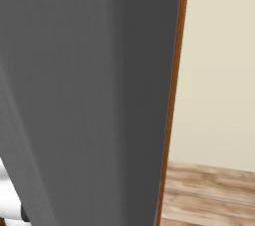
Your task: Pick broccoli from the fridge and place it on the plate on the counter.
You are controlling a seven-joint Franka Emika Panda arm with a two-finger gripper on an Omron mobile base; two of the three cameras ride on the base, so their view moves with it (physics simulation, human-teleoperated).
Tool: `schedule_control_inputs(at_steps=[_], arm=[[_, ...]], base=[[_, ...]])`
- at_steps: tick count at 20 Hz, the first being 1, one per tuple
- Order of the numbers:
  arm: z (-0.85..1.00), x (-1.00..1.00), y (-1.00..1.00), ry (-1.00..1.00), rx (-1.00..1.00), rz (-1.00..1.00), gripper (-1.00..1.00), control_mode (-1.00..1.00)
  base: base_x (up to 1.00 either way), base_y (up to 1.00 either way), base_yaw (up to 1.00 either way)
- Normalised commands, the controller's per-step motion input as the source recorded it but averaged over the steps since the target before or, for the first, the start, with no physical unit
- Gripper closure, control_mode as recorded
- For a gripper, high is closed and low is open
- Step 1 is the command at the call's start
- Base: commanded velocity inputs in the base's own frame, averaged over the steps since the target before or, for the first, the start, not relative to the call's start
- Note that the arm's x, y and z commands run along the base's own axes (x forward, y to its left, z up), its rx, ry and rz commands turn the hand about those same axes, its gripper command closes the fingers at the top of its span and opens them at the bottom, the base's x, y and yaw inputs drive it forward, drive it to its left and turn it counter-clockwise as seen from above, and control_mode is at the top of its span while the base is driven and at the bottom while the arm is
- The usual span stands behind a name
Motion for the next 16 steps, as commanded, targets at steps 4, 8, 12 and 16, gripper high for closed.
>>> schedule_control_inputs(at_steps=[4, 8, 12, 16], arm=[[0.08, 0.00, 0.00, -0.08, 0.00, 0.03, -1.00, -1.00], [0.31, 0.00, 0.00, -0.14, 0.00, 0.02, -1.00, -1.00], [0.48, 0.00, 0.00, -0.05, 0.00, 0.00, -1.00, -1.00], [0.59, 0.00, 0.00, 0.00, 0.00, 0.00, -1.00, -1.00]], base=[[0.00, 0.00, 0.00], [0.00, 0.00, 0.00], [0.00, 0.00, 0.00], [0.00, 0.00, 0.00]])
